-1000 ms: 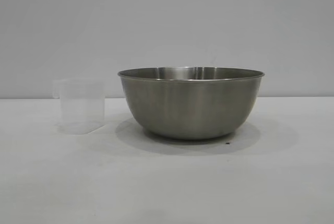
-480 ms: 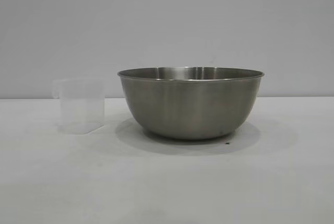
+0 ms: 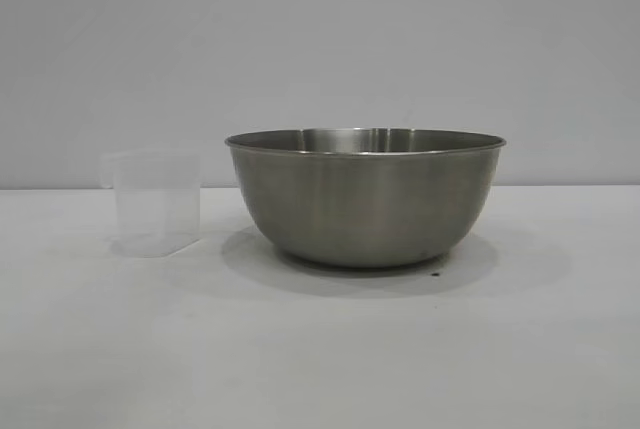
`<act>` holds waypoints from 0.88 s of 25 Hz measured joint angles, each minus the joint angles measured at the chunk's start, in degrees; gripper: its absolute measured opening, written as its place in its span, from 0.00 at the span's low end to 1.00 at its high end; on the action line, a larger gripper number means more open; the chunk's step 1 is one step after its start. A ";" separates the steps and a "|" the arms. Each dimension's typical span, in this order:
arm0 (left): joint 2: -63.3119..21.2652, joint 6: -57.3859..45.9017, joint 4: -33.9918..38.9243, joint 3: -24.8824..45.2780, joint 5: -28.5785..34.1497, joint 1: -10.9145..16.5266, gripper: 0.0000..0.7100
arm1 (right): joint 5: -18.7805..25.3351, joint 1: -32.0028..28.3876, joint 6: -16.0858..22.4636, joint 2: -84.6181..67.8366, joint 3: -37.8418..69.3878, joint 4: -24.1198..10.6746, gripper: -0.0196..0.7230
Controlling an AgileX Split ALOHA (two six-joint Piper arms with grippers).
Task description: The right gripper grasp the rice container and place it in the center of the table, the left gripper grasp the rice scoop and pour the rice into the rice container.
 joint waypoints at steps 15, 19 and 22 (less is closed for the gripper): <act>-10.98 10.31 -11.44 1.06 17.14 -0.05 0.24 | 0.10 0.00 0.00 0.00 0.00 -0.13 0.37; -10.98 10.31 -11.48 2.61 20.17 -0.05 0.24 | 0.10 0.00 0.10 0.00 0.00 -0.13 0.37; -10.98 10.31 -11.27 2.99 21.23 -0.05 0.24 | 0.10 0.00 0.10 0.00 0.00 -0.13 0.37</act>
